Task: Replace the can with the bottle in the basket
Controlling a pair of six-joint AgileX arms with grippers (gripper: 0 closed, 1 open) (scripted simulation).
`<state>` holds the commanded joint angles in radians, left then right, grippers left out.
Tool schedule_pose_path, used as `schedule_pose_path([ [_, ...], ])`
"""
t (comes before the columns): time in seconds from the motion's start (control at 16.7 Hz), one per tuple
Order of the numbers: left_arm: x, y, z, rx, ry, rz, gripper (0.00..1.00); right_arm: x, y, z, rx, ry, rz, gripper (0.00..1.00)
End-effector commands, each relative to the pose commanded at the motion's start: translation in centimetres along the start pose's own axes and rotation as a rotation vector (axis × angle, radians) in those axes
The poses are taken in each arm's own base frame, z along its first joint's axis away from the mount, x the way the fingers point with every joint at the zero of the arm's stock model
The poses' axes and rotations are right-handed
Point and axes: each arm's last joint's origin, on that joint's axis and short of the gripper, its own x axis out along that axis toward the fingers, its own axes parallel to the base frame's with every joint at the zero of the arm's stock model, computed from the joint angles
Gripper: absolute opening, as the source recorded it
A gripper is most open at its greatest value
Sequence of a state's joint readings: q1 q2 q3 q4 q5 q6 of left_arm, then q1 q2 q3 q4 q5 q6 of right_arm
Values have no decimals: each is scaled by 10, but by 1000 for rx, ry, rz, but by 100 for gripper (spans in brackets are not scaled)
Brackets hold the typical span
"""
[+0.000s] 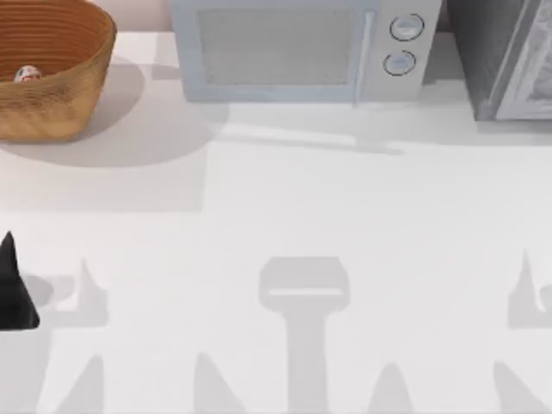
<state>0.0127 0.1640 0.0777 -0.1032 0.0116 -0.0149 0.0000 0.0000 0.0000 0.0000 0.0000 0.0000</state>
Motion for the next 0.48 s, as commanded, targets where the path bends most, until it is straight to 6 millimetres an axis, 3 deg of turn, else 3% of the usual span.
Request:
schedule_pose_path([
  [0.24, 7, 1, 30, -10, 162, -6, 100, 0, 0, 0, 0, 0, 0, 100],
  [0.48, 26, 3, 83, -14, 296, -22, 100, 0, 0, 0, 0, 0, 0, 100],
])
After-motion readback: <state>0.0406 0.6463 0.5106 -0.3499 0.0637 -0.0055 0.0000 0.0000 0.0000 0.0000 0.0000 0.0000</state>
